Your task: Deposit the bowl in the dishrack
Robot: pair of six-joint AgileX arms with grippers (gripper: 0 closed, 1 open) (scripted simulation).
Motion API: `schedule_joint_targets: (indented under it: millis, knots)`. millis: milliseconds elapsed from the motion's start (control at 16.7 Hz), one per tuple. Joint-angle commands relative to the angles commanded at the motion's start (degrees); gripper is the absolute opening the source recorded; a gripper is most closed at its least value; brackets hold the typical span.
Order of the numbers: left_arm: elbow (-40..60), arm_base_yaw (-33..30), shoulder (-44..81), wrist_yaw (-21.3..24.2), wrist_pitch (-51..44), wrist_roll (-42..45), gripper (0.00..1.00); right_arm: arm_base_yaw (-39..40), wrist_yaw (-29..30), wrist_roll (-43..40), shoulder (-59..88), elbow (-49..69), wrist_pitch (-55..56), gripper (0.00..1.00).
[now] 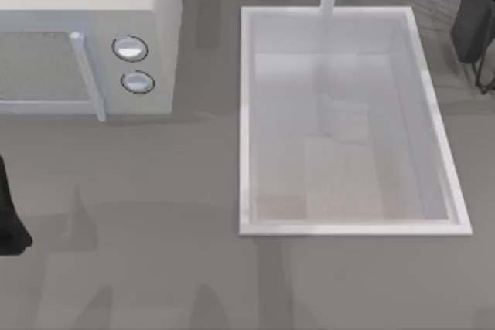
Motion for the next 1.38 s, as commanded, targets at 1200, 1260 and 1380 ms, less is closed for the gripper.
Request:
schedule_joint_targets:
  millis: [1200, 1260, 1380]
  knots:
    - [0.00, 0.00, 0.00, 0.00, 0.00, 0.00, 1.00, 17.90, 18.61, -0.04, 44.91, -9.06, 54.04, 0.00]
    - [0.00, 0.00, 0.00, 0.00, 0.00, 0.00, 1.00, 18.45, 19.15, -0.02, 45.84, -9.44, 55.10, 0.00]
    - [0.00, 0.00, 0.00, 0.00, 0.00, 0.00, 1.00, 18.70, 19.41, -0.02, 46.26, -9.62, 55.59, 0.00]
